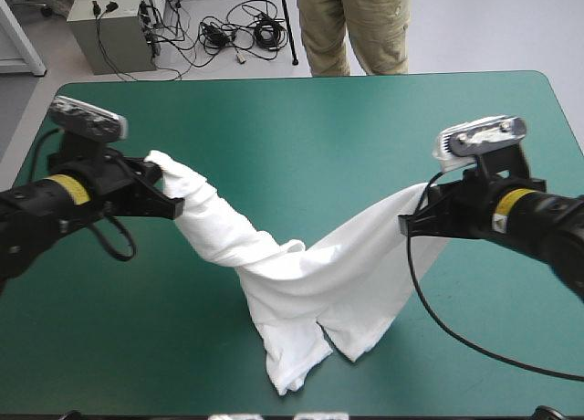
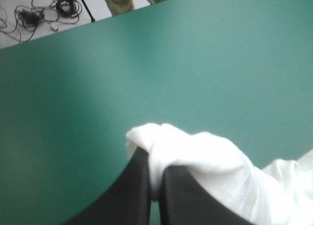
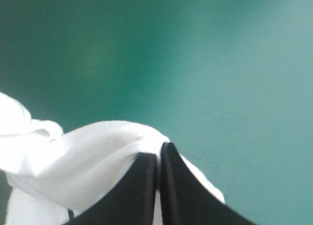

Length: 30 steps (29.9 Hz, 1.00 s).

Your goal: Fold the cloth

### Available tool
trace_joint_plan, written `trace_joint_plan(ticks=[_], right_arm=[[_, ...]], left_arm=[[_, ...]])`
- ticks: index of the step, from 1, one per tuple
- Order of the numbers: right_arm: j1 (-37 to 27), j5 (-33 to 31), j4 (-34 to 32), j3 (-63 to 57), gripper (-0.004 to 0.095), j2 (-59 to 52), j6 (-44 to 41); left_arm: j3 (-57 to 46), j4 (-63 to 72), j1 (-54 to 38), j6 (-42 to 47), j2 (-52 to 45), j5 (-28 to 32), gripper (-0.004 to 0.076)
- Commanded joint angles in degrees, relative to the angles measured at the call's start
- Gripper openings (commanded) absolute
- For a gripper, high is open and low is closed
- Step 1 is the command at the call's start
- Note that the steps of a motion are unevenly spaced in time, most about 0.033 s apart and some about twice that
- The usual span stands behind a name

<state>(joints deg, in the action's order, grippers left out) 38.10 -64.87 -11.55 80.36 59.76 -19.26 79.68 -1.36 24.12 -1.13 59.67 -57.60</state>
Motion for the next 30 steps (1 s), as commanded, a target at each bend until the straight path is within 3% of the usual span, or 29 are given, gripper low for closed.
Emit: trace_joint_plan(ticks=[1,5,9,15,26,28,30], right_arm=[[-1.0,15.2,-7.0,-6.2,-0.0017,1.9,-5.7],[-6.2,21.5,-4.7,-8.5,-0.0017,9.5,-7.7],[-13.0,27.4,4.0,-7.2,-0.0017,18.2,-3.9],[-21.2,28.4,15.2,-2.3,-0.0017,30.2,4.3],[-26.7,26.0,13.7,6.5,0.0009,42.1,7.0],[-26.7,24.0,12.2,7.9,0.0085,43.6,7.0],[-26.7,22.0,12.0,9.0,0.0193,45.1,7.0]], left_arm=[[-7.2,-3.5,0.2,5.0,3.6,16.0,-0.0009],[-7.4,-4.4,-2.0,4.3,13.7,17.1,-0.0009],[-4.2,-4.5,-5.8,4.3,23.1,20.4,-0.0009],[3.4,-4.5,-10.3,4.3,35.2,22.0,-0.0009],[6.7,-2.3,-12.8,4.8,44.3,26.7,-0.0009],[6.6,-2.3,-12.8,4.8,44.9,27.7,0.0012],[6.5,-2.3,-12.8,4.8,45.6,28.4,0.0105]])
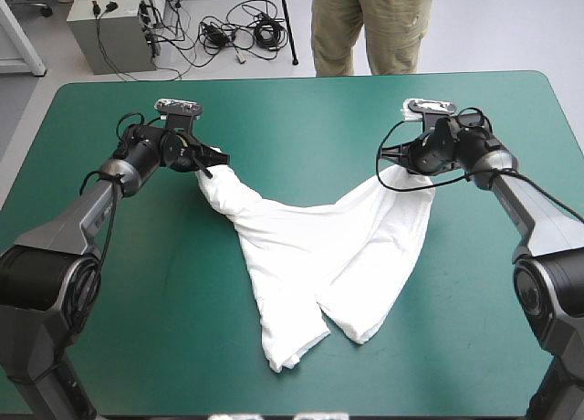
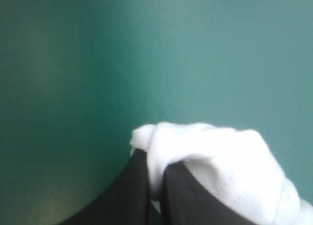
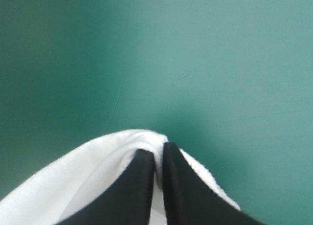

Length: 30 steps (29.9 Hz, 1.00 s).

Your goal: Fold the cloth

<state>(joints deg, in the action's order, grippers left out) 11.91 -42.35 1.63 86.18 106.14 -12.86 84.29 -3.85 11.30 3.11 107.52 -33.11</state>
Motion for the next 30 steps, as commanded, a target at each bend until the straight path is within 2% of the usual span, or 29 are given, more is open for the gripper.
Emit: trace_joint_plan(ticks=[1,4,6,7,11,14,20,26,30], right_arm=[[-0.5,-1.1,-0.9,3.4,0.0259,-0.7,0.6],[-0.5,-3.1,1.5,3.4,0.042,-0.4,0.8],[-0.5,-4.0,3.3,3.4,0.0437,-0.9,3.6],[-0.5,-4.4,3.5,3.4,0.0433,-1.4,5.5],[-0.5,-6.0,3.2,3.6,0.0418,-5.1,7.9],[-0.5,-7.7,3.2,3.8,0.0418,-9.3,8.9],[-0.5,-14.5,2.6,3.8,0.0418,-19.5,10.6],[-0.5,-20.9,1.9,3.8,0.0418,-27.5,10.6],[-0.5,-22.7,1.3,3.8,0.0418,-30.3,9.9]], left_arm=[[1.8,0.7,0.0,0.6,-2.1,3.9,0.0177],[2.1,3.9,0.0,-0.2,-2.2,2.5,0.0403],[3.0,4.4,0.0,-1.1,-3.2,-0.1,0.0519],[3.5,3.9,0.0,-1.4,-3.7,-1.4,0.0542],[6.1,1.2,0.0,-3.8,-8.2,-7.4,0.054],[6.7,1.4,0.0,-6.1,-13.8,-9.7,0.0524],[6.4,1.5,0.0,-9.2,-27.1,-17.1,0.0525],[6.4,0.7,1.6,-9.2,-38.0,-19.1,0.0524],[6.4,-3.6,6.4,-8.6,-41.2,-21.1,0.0524]])
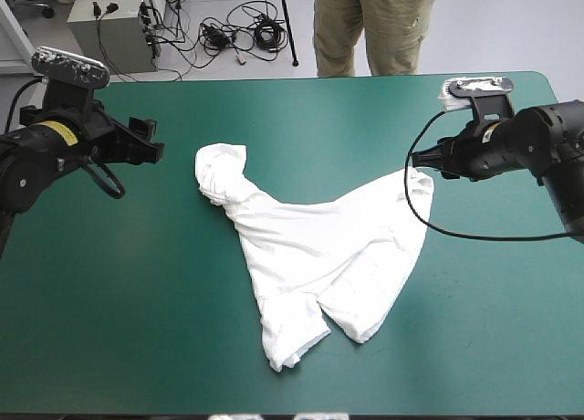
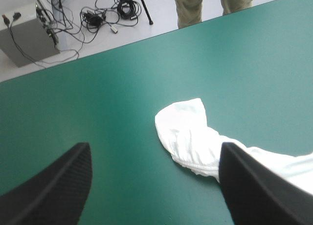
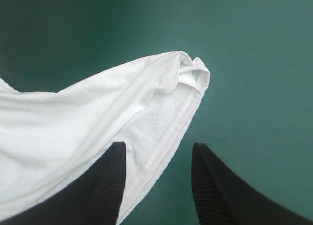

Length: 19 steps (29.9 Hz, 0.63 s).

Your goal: Fold the cloth

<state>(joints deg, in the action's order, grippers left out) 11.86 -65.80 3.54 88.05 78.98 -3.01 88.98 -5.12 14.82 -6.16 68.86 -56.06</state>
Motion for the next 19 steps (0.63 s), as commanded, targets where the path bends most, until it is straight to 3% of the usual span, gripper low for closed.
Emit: trace_joint_plan(ticks=[1,5,12,19], right_arm=[[-0.4,0.3,-0.6,2.0,0.0418,-3.3,0.1],[-0.4,-0.6,-0.5,2.0,0.0418,-3.5,0.1],[-0.4,-1.4,-1.1,2.0,0.0418,-3.5,0.1],[-0.4,-1.6,-1.7,2.0,0.0418,-3.5,-0.3]], left_arm=[[1.7,-3.0,4.2,0.9,-2.7,1.3,0.0524],[1.6,-2.8,7.4,3.9,-2.4,-3.1,0.0495],[-0.5,1.7,13.8,4.9,-1.7,-14.7,0.0364],[-8.8,5.1,23.6,10.1,-1.7,-14.2,0.0365]])
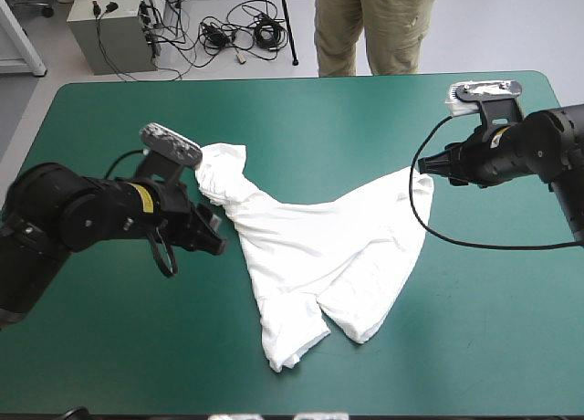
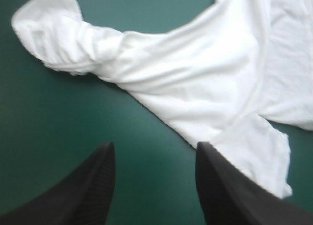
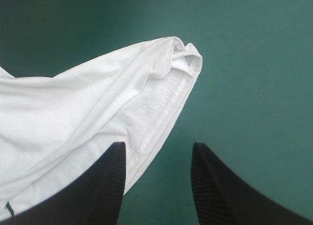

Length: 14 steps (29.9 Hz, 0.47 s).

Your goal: Fold the cloth

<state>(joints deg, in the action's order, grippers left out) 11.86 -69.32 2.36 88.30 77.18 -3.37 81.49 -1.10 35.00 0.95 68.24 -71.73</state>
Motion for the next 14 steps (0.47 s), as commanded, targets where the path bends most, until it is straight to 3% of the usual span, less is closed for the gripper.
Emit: trace_joint_plan(ticks=[1,4,8,14], right_arm=[[-0.4,2.0,-0.5,1.7,0.0418,-1.7,0.0],[-0.4,2.0,-0.7,1.7,0.0418,-1.6,0.0],[-0.4,2.0,-0.7,1.6,0.0418,-1.1,-0.3],[-0.4,1.6,-0.7,1.6,0.0418,-0.3,-0.3]], left_arm=[[-2.5,1.1,5.1,3.6,-1.1,2.2,0.0364],[-7.4,1.6,9.8,4.2,-0.7,4.7,0.0381],[-13.4,1.8,16.3,5.4,1.0,7.5,0.0465],[-16.8,1.8,20.6,12.0,6.3,9.1,0.0469]])
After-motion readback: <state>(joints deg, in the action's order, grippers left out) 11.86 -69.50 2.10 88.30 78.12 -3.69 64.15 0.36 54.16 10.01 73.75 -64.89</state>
